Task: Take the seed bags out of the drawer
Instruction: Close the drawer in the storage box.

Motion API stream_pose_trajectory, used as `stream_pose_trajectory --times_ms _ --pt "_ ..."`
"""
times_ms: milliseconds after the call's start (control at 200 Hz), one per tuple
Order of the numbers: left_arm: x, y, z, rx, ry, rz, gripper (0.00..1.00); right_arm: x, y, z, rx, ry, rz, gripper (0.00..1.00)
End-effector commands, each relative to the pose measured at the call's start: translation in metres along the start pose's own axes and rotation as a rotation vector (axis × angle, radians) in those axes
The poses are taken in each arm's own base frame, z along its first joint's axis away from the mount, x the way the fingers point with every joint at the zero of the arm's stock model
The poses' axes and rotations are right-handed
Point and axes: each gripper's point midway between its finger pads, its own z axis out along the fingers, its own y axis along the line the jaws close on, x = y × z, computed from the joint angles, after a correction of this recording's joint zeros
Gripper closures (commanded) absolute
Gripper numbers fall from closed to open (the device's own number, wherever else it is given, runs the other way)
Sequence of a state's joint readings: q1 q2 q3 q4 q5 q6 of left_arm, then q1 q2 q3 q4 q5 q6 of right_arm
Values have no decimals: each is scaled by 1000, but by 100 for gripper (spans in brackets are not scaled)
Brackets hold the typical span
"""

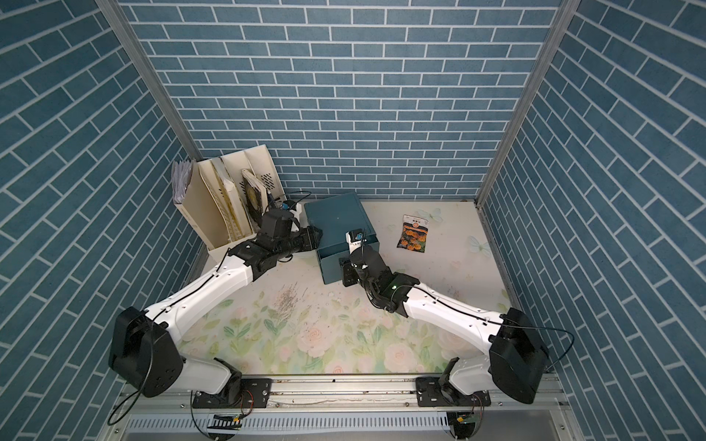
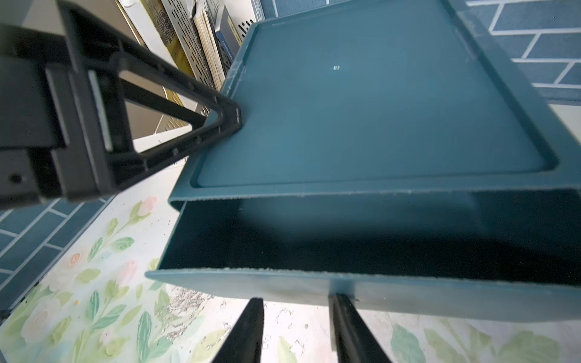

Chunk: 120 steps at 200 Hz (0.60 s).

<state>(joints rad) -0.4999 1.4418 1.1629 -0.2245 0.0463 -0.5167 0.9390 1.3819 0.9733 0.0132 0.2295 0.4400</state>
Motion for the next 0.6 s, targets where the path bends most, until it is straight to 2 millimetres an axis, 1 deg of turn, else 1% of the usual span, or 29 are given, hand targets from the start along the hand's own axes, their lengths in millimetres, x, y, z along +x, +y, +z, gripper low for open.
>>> stream_pose_trajectory --times_ms 0,315,595 --pt "17 7 3 -34 74 29 39 -23 6 3 -26 -65 -10 59" --pt "20 8 3 -33 85 33 39 -24 4 20 -34 -72 6 58" --pt "20 7 3 -28 90 39 39 -24 3 31 -34 -77 13 57"
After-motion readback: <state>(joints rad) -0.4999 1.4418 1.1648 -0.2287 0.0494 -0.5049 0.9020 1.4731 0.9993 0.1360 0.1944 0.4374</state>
